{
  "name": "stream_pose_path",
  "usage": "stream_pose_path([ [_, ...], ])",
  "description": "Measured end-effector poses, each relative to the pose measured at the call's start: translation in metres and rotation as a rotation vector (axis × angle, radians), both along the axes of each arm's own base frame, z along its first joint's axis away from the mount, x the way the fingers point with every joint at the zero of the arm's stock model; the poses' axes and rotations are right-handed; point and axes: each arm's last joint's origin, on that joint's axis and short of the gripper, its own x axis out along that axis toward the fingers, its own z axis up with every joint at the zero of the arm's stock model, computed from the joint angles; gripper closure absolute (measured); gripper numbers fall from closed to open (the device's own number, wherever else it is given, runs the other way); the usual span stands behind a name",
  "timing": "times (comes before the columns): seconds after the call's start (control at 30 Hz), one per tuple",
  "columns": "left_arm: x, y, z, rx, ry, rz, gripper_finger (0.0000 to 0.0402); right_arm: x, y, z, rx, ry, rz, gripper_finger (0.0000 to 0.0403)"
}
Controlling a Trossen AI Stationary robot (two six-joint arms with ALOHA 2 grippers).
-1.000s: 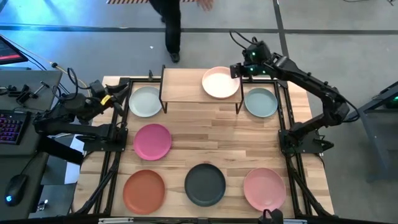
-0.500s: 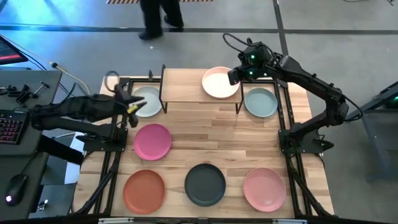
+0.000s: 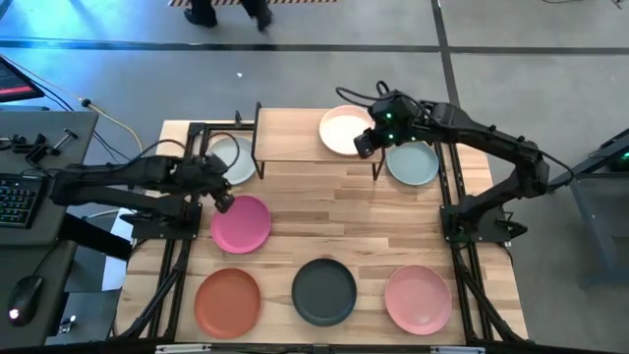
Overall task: Place and stack plates onto a shelf
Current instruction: Put the pink plate on the shelf
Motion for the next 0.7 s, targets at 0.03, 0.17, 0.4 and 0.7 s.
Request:
stream_pose_path([
  [0.03, 0.001, 0.001, -0.006, -0.028, 0.017, 0.027, 0.0306, 0.001, 0.002, 0.000, 0.000, 0.000, 0.008, 0.0313],
  [0.17, 0.006, 0.007, -0.030, -0.128, 0.108, 0.106, 0.0306, 0.003, 0.008, 0.000, 0.000, 0.000, 0.030, 0.0313],
  [0.4, 0.010, 0.016, -0.059, -0.207, 0.242, 0.182, 0.0306, 0.004, 0.010, 0.000, -0.003, 0.001, 0.037, 0.0313],
  [0.7, 0.013, 0.021, -0.080, -0.264, 0.342, 0.228, 0.0306, 0.004, 0.010, 0.000, -0.006, 0.004, 0.041, 0.0313],
])
